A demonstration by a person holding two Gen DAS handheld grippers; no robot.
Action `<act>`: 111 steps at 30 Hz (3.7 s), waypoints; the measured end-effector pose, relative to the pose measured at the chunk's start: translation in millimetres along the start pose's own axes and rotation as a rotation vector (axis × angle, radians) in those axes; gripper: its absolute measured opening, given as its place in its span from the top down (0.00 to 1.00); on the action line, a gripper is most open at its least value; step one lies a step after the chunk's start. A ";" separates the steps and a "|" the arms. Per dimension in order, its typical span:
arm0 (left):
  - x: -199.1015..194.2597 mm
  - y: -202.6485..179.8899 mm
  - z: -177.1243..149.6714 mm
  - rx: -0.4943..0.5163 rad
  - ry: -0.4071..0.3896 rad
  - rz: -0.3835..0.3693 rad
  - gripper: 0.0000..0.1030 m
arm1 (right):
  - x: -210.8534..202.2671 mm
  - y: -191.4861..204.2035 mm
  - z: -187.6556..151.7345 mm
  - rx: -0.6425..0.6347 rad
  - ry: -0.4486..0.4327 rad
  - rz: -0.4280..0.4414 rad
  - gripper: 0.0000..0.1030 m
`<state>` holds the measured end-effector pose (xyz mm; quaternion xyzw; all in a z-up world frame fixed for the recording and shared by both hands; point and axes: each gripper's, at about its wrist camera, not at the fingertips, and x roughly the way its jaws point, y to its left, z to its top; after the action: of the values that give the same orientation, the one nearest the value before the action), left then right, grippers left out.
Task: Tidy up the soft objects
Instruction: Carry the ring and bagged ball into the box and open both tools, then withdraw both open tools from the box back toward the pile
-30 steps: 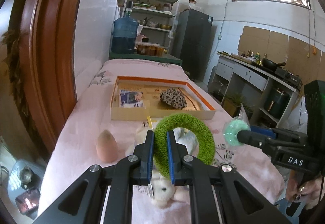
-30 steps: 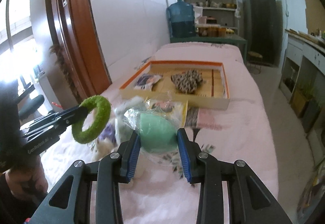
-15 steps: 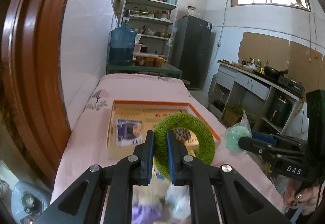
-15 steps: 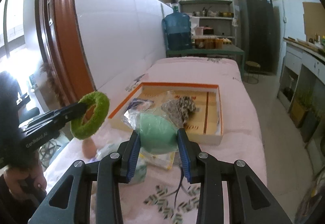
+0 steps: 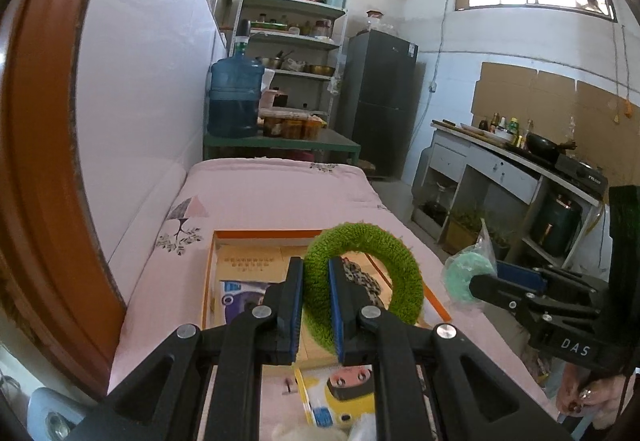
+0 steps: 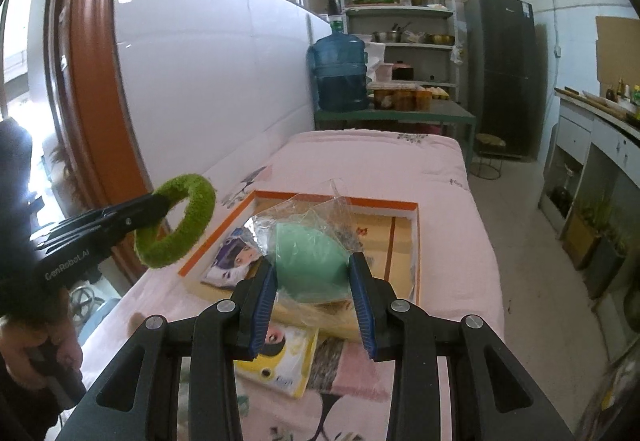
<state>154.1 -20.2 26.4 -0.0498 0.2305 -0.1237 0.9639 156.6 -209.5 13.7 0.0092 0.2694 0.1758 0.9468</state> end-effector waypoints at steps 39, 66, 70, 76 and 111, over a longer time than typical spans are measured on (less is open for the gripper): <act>176.0 28.0 -11.9 -0.064 0.398 0.030 0.88 | 159.6 -71.9 -7.3 0.141 0.221 -0.083 0.64; 176.8 37.4 -17.7 -0.133 0.430 -0.009 0.41 | 155.1 -56.1 -14.8 0.059 0.202 -0.097 0.38; 167.9 34.5 -13.4 -0.153 0.420 -0.053 0.40 | 149.3 -54.1 -14.9 0.056 0.199 -0.104 0.38; 148.9 26.1 -9.9 -0.139 0.393 -0.081 0.40 | 134.6 -52.3 -14.5 0.071 0.186 -0.110 0.38; -62.0 2.5 -30.7 -0.067 0.074 0.049 0.40 | -51.4 54.7 -25.4 0.024 0.003 -0.018 0.37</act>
<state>87.2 -2.7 25.5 -0.0716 0.2710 -0.0940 0.9553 84.9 -177.5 24.3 0.0176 0.2730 0.1641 0.9478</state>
